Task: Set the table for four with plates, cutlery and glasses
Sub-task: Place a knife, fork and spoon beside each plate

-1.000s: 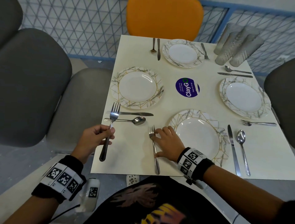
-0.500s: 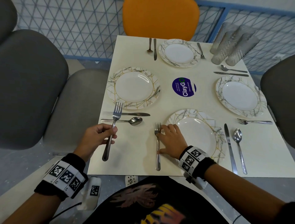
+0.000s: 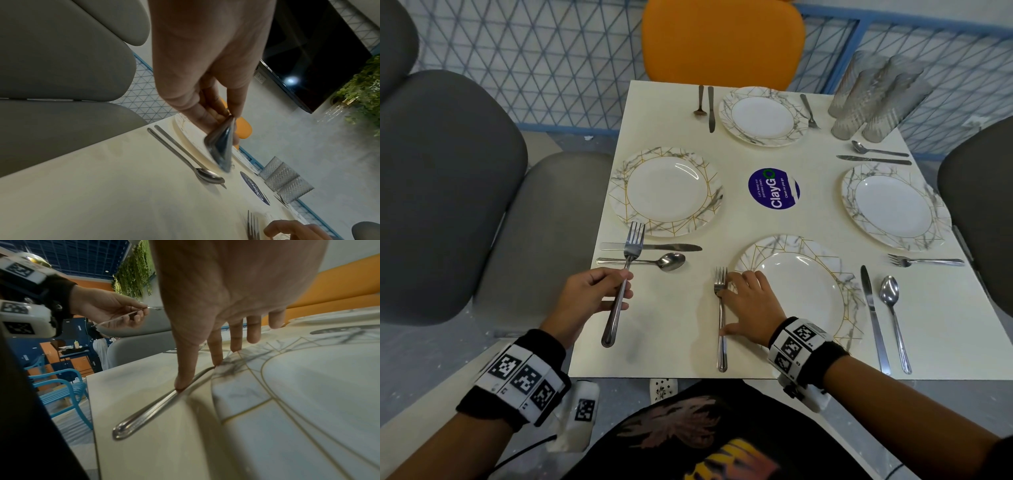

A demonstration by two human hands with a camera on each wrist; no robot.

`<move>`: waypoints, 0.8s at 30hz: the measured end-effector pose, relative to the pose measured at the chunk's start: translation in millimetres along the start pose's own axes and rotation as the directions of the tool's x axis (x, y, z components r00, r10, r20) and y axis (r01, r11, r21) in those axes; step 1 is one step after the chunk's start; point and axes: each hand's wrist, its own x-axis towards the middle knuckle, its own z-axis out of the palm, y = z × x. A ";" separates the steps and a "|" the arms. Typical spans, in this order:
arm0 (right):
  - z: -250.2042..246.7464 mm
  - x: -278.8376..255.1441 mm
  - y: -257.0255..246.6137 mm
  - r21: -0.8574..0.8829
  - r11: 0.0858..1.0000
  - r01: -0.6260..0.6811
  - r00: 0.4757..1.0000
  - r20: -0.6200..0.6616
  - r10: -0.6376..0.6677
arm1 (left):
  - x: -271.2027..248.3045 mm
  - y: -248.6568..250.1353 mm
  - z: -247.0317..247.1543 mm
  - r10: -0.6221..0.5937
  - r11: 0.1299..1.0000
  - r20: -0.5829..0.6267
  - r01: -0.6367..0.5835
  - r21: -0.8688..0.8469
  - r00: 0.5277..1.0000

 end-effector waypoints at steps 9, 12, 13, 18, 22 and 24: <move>1.8 -2.0 1.1 0.005 1.000 0.013 1.000 -0.018 -0.013 | -0.7 0.9 3.5 -0.001 1.000 0.008 0.001 -0.003 1.000; 2.4 -2.0 1.6 0.007 1.000 0.021 1.000 -0.015 -0.021 | -1.6 0.4 5.8 -0.005 1.000 0.019 0.005 0.002 1.000; 2.3 -1.9 1.6 0.007 1.000 0.025 1.000 -0.013 -0.025 | -1.9 0.7 6.8 -0.006 1.000 0.024 0.006 0.005 1.000; 3.1 -1.7 0.6 0.007 0.999 0.043 0.999 -0.024 -0.043 | -0.4 2.8 11.4 -0.004 1.000 0.049 0.003 0.013 0.999; 5.4 -2.5 1.4 0.025 0.998 0.053 0.997 -0.048 -0.052 | 3.9 5.8 17.6 0.006 1.000 0.056 -0.006 0.014 0.998; 6.9 -2.4 1.8 0.055 0.997 0.062 0.994 -0.092 -0.057 | 7.3 6.7 20.6 0.013 1.000 0.056 -0.014 0.014 0.998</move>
